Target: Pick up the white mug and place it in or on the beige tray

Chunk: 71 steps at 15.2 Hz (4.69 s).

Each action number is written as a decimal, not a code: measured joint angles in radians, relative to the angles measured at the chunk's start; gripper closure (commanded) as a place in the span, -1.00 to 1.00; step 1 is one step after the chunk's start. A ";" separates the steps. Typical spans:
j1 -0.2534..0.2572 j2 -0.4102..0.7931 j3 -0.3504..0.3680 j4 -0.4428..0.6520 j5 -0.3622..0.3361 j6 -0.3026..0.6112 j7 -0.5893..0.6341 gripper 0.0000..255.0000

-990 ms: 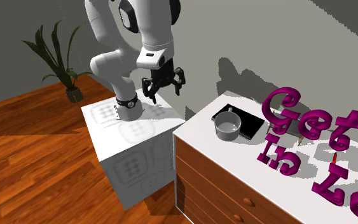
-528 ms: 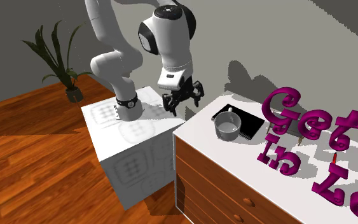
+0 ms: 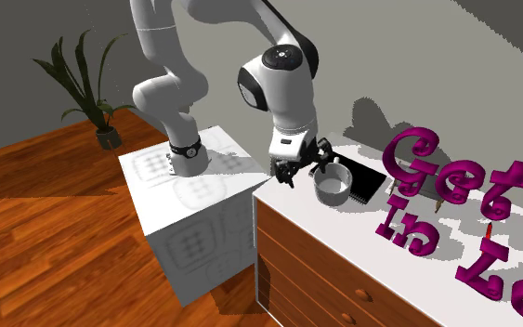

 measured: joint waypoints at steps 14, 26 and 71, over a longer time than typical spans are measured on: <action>0.029 0.152 0.029 0.031 0.073 0.141 -0.018 -1.00; 0.029 0.152 0.029 0.031 0.073 0.141 -0.018 1.00; 0.242 0.543 0.114 0.884 -0.214 -0.205 0.526 1.00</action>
